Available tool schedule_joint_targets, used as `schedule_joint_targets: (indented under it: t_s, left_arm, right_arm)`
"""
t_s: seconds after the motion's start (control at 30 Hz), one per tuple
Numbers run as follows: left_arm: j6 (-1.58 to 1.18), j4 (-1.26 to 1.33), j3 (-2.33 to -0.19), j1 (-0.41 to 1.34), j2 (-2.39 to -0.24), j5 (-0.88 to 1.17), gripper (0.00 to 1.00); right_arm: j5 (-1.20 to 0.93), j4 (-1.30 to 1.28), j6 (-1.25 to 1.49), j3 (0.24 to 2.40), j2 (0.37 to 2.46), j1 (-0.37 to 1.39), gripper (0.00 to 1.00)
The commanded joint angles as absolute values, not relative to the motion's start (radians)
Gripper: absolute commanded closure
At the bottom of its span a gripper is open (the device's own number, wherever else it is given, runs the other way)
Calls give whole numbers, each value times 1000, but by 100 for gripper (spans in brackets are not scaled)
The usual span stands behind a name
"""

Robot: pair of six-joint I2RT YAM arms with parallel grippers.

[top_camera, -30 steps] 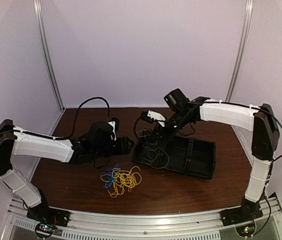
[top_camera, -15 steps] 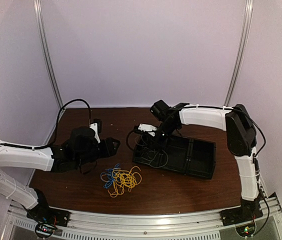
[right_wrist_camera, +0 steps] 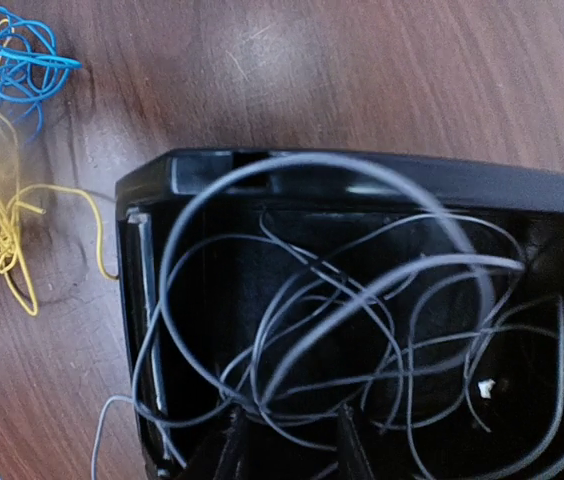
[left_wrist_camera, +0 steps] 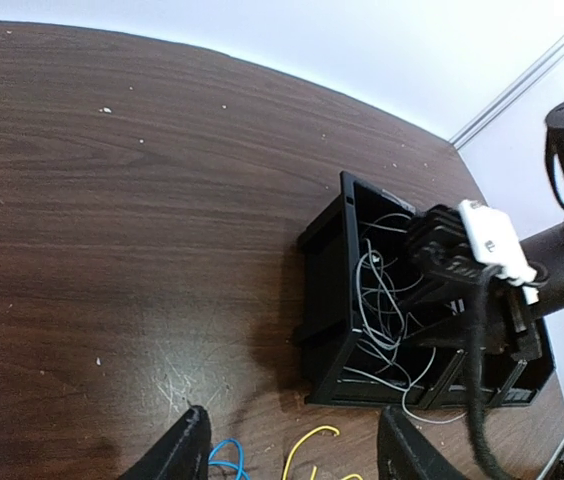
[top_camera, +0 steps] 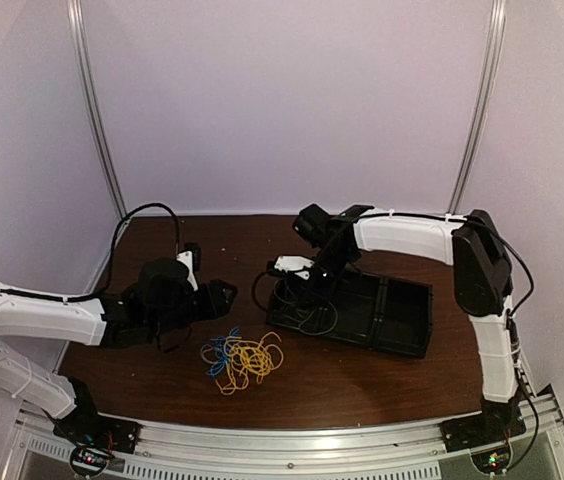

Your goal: Untangle the cables

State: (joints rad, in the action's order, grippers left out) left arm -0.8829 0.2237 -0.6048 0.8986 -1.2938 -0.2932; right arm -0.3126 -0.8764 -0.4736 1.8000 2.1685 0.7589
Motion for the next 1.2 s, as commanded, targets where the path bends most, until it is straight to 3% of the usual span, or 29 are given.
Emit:
schedule_joint_targets:
  t_s: [0.0,0.2,0.53,1.17]
  left_arm:
    - [-858,253,-600,899,-1272,-286,41]
    - [-855,252,-578,899,-1256,-278,41]
    - [-826,315,-555,912,-1290,-227,42]
    - [-837,345,-551,953,-1340,-235,43]
  right_arm:
    - [-245,-933,-482,1801,2012,761,62]
    - [-226,-930,-506,1708,1872,761,52]
    - [-201,-799,-479,1398,1738,757,54]
    - [-481,-789,-374,1457,1870,624,54]
